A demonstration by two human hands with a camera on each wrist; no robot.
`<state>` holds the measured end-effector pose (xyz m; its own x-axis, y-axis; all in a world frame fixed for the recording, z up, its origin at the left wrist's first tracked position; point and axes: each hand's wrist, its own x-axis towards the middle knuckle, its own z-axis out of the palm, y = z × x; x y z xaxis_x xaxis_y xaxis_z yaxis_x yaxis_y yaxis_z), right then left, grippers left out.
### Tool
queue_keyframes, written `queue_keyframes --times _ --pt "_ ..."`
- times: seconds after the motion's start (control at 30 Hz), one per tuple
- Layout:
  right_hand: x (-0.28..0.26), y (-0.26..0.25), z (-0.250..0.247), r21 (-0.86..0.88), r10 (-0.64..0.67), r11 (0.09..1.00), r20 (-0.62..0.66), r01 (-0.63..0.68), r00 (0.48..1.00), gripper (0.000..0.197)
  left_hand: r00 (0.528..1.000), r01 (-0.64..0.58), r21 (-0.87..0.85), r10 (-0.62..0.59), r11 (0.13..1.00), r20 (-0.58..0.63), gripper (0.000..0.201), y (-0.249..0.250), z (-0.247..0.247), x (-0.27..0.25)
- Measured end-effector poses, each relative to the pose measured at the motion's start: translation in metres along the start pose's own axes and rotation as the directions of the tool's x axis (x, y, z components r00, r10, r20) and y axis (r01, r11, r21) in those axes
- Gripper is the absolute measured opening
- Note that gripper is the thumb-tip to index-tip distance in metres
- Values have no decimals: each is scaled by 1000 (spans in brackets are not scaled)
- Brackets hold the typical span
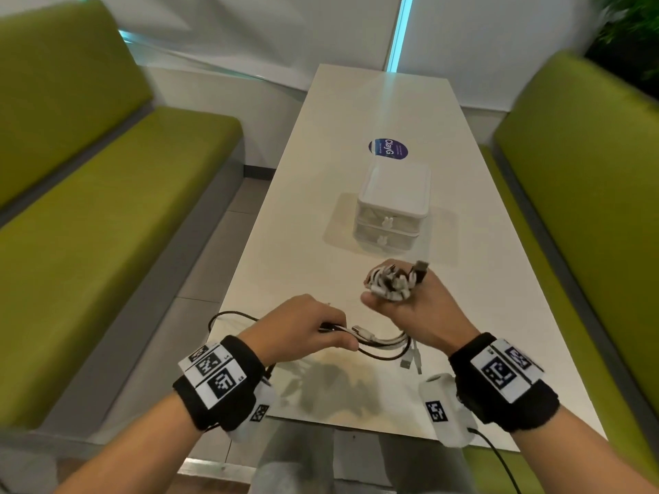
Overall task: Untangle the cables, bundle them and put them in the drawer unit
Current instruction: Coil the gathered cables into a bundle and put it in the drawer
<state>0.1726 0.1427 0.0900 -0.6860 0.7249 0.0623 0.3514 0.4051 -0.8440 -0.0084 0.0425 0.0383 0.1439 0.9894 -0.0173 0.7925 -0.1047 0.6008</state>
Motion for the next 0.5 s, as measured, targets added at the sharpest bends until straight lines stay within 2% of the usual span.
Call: queue_keyframes --times 0.07,0.17,0.3,0.37,0.5 --pt "-1 -1 5 -73 -23 997 78 29 997 15 999 -32 38 33 999 -24 39 1 -2 2" --pt "-1 -1 12 -90 -16 995 171 32 985 18 994 -95 128 100 987 -35 34 4 -2 6" --pt "-3 -1 18 -46 6 999 212 4 977 19 996 -84 301 87 950 4 59 1 0 12" --pt "-3 -2 20 -51 38 998 218 -27 975 22 994 -103 323 111 941 -9 68 -1 0 13" --pt "-3 -5 20 114 50 991 190 -72 981 31 979 -152 281 184 947 -90 51 2 -5 16"
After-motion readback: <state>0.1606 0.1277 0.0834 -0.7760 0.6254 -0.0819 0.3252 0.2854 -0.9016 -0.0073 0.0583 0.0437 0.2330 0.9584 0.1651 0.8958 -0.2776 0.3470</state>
